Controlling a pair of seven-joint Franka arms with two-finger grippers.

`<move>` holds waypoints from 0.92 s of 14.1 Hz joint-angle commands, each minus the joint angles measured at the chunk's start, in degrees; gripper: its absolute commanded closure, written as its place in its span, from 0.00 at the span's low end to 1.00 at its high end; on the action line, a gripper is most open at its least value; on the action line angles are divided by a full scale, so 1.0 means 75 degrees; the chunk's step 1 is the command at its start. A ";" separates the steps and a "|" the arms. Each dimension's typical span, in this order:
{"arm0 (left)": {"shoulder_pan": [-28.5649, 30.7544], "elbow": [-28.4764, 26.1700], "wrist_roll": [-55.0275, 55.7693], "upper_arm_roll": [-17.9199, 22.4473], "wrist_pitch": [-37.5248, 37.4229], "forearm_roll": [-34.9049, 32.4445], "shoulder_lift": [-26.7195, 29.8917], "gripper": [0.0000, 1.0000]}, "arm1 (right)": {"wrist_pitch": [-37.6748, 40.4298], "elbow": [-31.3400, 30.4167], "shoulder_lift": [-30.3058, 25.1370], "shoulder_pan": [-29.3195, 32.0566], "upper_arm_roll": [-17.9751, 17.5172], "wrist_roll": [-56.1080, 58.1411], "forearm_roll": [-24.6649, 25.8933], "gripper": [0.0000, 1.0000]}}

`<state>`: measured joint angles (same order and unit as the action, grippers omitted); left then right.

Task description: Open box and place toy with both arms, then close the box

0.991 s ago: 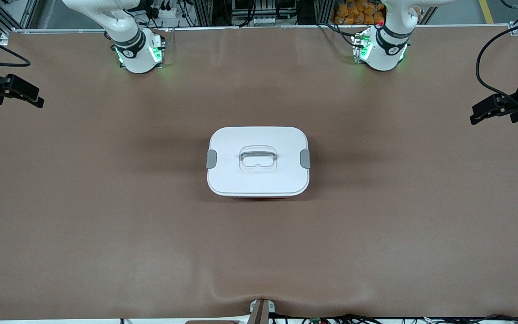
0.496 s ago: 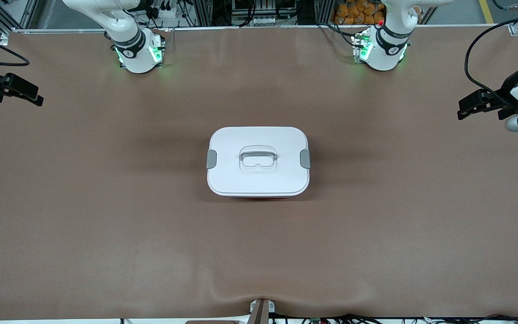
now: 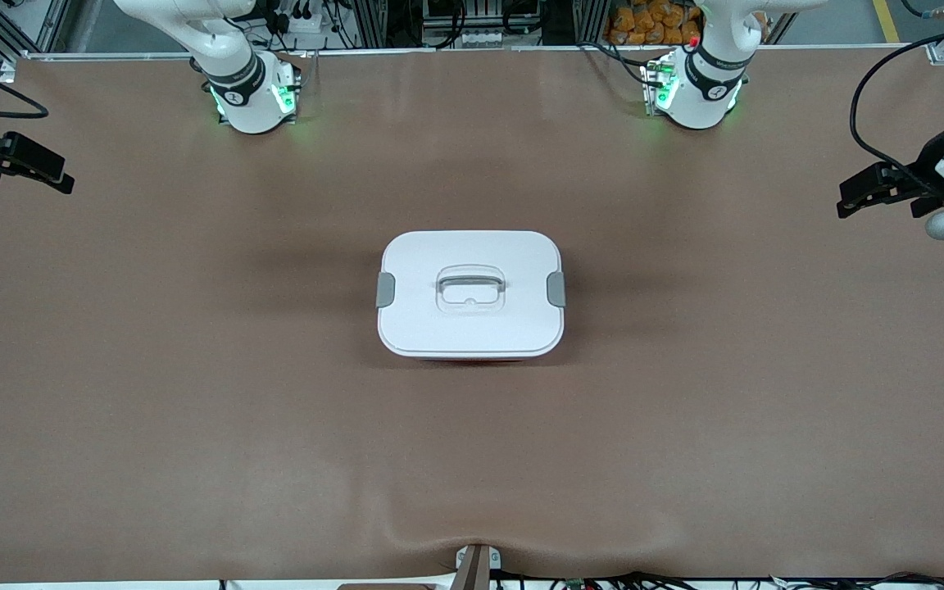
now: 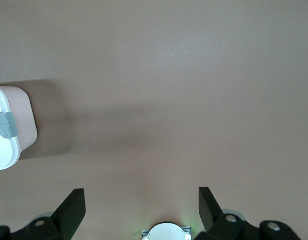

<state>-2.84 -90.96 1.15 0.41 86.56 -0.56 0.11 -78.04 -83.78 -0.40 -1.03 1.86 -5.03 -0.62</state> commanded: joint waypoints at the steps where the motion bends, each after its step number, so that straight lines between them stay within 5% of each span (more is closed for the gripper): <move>1: 0.0051 0.0221 -0.0024 0.0015 -0.0162 0.0109 -0.0038 0.00 | -0.0036 -0.0056 -0.0099 0.0242 -0.0085 0.0248 -0.0022 0.00; 13: 0.0133 0.0245 -0.0012 0.0027 -0.0139 0.0133 -0.0049 0.00 | -0.0060 -0.0056 -0.0099 0.0266 -0.0096 0.0319 0.0001 0.00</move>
<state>-2.30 -90.44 1.16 0.79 86.56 -0.55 0.11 -78.21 -83.78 -0.40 -0.33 1.97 -3.62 -0.58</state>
